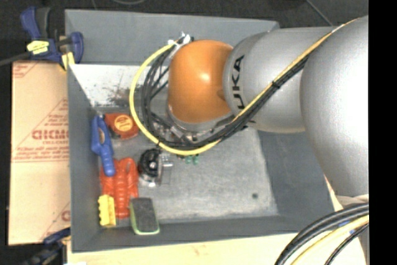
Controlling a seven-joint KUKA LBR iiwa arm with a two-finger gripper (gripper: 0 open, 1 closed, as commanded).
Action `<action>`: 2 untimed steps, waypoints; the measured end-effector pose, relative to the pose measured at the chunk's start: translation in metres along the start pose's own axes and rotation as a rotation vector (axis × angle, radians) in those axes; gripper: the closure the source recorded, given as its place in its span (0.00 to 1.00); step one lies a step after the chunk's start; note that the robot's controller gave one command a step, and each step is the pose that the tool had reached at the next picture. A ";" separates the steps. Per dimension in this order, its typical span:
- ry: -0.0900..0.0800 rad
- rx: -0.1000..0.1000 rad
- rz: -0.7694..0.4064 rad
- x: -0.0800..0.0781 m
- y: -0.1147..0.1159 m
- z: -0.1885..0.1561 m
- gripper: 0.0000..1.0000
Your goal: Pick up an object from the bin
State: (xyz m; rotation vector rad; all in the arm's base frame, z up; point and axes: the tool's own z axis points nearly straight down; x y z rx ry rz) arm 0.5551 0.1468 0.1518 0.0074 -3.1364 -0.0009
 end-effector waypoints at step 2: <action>-0.009 0.002 0.012 -0.004 -0.035 0.067 1.00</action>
Offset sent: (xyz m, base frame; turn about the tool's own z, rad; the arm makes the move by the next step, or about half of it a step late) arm 0.0020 -0.0332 -0.0699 0.0077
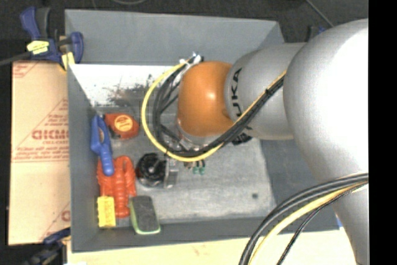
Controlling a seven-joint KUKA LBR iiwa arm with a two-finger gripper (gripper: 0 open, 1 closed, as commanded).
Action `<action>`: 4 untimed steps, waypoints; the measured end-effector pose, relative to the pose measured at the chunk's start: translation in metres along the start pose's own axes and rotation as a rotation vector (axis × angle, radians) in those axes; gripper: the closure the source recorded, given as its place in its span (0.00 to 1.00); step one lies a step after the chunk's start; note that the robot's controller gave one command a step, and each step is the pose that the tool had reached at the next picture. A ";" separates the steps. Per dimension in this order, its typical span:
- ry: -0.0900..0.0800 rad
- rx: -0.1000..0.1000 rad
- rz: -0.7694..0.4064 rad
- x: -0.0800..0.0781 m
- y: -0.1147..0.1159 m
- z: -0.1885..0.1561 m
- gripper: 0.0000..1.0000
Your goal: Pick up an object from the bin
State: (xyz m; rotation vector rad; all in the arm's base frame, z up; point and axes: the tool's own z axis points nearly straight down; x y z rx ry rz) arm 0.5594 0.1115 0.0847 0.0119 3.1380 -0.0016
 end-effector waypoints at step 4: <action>0.001 -0.002 -0.002 0.033 0.013 -0.068 0.00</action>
Offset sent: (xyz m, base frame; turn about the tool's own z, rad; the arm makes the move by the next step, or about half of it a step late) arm -0.0248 0.0088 0.0343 -0.0118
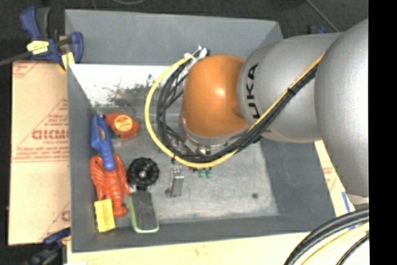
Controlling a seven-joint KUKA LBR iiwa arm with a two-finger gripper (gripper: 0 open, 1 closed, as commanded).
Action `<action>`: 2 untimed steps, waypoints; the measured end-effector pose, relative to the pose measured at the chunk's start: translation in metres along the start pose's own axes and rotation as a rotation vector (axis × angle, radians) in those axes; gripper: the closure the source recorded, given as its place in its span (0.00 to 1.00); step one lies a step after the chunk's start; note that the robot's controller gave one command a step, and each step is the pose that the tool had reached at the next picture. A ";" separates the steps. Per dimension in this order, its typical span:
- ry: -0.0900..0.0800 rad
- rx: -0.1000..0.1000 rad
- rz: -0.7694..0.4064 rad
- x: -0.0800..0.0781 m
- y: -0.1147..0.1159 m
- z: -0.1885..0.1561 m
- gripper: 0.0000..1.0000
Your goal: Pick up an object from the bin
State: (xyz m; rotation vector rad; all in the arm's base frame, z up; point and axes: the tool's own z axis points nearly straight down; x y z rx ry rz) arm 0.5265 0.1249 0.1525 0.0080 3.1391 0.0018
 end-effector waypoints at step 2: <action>0.002 0.001 0.025 0.010 0.014 0.043 0.00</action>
Offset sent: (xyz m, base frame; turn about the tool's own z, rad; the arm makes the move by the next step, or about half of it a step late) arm -0.0152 0.0226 -0.0497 0.0742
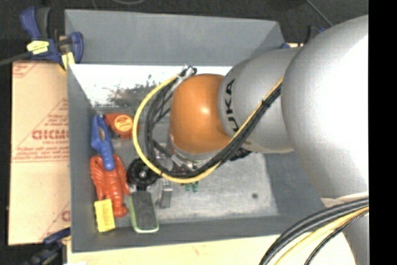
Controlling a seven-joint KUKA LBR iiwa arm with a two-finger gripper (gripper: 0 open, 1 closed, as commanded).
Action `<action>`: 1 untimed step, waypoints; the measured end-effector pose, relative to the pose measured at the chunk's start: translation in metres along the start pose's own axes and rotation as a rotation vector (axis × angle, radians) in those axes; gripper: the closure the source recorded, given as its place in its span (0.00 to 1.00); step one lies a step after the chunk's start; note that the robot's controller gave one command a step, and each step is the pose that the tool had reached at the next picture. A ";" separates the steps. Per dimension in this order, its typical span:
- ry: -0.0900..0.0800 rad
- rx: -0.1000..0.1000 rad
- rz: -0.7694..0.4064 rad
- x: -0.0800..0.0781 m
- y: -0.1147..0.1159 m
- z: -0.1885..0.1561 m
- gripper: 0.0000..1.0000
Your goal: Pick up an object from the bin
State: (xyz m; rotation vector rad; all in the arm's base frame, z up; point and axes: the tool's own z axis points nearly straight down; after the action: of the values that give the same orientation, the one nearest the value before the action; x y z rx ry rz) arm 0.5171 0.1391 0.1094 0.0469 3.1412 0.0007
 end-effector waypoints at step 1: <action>-0.014 -0.003 -0.010 0.015 0.030 0.022 1.00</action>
Offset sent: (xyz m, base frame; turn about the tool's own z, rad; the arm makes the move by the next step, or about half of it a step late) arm 0.0000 0.0000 0.0000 0.0000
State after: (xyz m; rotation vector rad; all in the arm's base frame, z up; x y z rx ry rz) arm 0.5034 0.1698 0.0878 0.0309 3.1272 0.0056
